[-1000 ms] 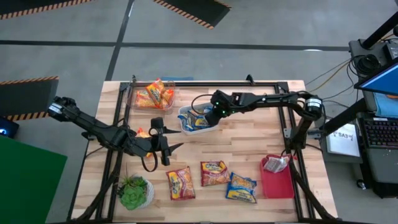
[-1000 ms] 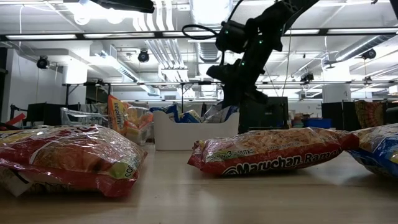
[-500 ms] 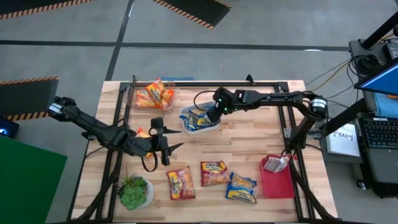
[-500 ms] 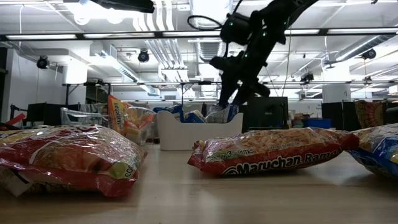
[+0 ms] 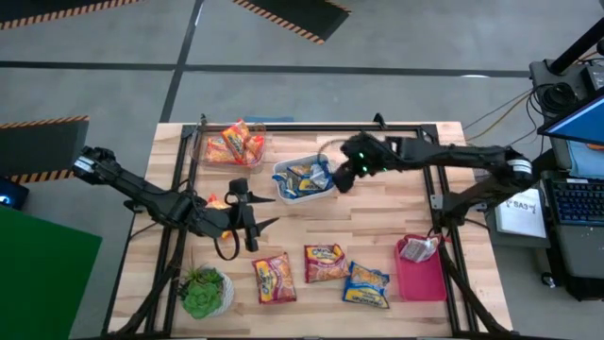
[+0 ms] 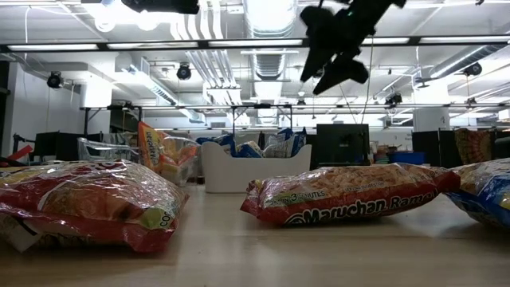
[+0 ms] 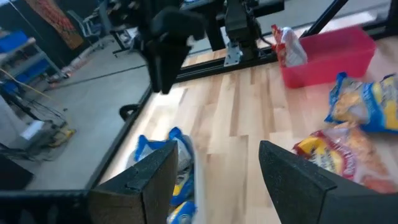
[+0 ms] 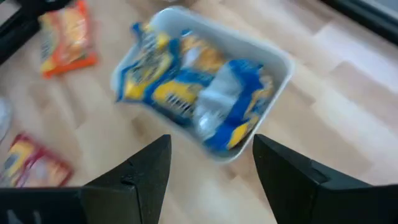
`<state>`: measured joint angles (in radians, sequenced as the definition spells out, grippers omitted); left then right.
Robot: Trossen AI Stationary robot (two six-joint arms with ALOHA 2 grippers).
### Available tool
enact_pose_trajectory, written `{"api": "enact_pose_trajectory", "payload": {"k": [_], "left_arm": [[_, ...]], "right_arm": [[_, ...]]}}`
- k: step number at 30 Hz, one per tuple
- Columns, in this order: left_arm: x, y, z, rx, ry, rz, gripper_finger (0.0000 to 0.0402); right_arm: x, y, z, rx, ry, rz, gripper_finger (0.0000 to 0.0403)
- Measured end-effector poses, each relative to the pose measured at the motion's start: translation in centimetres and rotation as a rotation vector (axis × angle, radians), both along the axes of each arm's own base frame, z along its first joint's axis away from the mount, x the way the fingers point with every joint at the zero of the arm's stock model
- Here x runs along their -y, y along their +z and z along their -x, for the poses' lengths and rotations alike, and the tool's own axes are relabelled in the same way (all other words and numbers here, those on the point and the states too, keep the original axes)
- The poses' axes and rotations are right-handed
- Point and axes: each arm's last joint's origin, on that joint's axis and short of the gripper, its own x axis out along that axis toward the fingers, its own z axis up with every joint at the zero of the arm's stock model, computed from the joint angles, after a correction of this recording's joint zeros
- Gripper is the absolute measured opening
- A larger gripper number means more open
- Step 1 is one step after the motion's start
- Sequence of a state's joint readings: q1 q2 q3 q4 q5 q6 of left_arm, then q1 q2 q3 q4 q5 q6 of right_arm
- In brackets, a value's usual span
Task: Sort Maruchan noodles
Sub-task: Put the red noodle pack into the pink bin
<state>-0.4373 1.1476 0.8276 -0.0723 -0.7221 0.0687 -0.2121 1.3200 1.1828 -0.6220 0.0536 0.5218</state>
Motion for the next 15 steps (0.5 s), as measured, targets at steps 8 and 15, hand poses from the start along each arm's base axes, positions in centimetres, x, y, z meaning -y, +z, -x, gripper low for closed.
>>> {"api": "enact_pose_trajectory", "payload": {"k": [8,15], "left_arm": [[1.4,-2.1,-1.8,-0.033,-0.044,0.075,0.0207],[3.0,-4.1,-4.5,-0.104,-0.158,0.116,0.0207]], "right_arm": [[-6.4,-1.7,2.1,0.041,0.273,0.050,0.0214],[-11.0,-4.7,2.6,0.101,0.489,0.092,0.0214]]}}
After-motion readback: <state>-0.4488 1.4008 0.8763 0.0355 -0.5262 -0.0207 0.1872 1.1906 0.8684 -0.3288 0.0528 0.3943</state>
